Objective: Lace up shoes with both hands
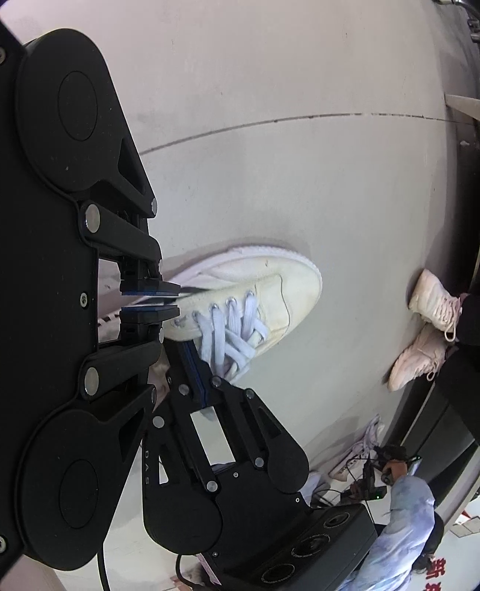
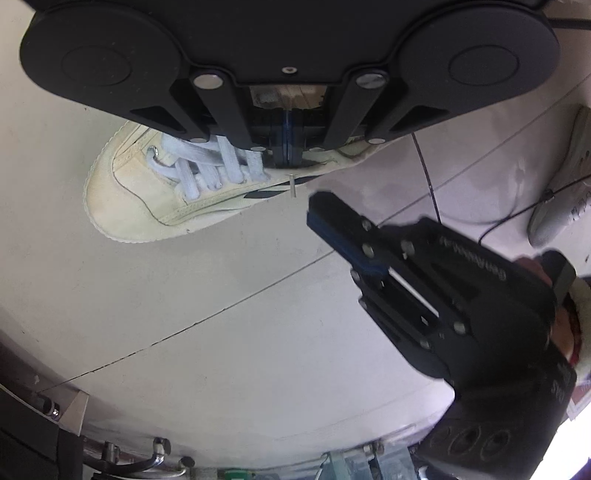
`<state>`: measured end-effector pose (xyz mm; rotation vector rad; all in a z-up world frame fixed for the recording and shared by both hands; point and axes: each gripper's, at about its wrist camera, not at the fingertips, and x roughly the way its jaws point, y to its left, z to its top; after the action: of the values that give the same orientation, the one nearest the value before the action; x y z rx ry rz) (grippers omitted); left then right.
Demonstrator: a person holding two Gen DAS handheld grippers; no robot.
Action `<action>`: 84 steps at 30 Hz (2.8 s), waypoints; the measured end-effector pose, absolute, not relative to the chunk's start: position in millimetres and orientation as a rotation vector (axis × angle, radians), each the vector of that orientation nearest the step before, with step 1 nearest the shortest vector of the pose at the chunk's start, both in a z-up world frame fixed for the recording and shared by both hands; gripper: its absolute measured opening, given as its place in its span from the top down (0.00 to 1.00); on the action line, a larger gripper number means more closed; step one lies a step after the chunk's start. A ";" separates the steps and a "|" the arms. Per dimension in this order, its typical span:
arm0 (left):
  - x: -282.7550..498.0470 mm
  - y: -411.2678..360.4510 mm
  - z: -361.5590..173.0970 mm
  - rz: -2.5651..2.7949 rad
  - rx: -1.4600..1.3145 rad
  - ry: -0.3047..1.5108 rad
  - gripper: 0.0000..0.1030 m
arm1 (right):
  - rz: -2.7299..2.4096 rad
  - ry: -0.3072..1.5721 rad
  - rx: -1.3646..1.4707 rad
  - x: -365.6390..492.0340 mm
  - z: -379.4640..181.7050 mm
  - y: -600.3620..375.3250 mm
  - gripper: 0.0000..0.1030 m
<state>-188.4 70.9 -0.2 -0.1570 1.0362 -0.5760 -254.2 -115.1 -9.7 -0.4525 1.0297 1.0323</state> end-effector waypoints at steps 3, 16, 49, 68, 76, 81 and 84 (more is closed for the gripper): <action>-186.8 67.9 -1.6 -0.586 -0.159 1.019 0.91 | 1.055 0.999 -0.459 -255.0 -11.7 -122.3 0.99; -176.7 70.9 -15.2 -0.607 -0.284 1.027 0.97 | 1.079 1.002 -0.413 -229.3 -8.3 -128.4 0.99; -227.9 114.0 43.5 -0.217 1.171 0.956 0.98 | 0.582 0.985 -0.452 -300.2 -12.7 -121.2 0.96; -253.5 81.9 24.9 -0.526 0.231 1.027 0.88 | 0.212 1.255 0.666 -198.9 -25.9 -272.3 0.85; -251.8 39.3 6.8 -0.678 0.279 1.008 0.88 | -0.013 1.057 -0.590 -219.9 1.3 -240.4 0.91; -242.5 44.5 -5.0 -0.676 0.249 1.008 0.87 | 0.153 1.112 0.193 -199.2 17.6 -256.3 0.61; -239.3 38.0 -5.7 -0.698 0.229 1.000 0.86 | 0.227 1.127 0.268 -183.7 6.4 -230.2 0.62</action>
<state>-239.3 38.0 -5.7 0.2291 0.9998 -0.6979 -183.7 -230.2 6.4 0.2682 1.1271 0.2274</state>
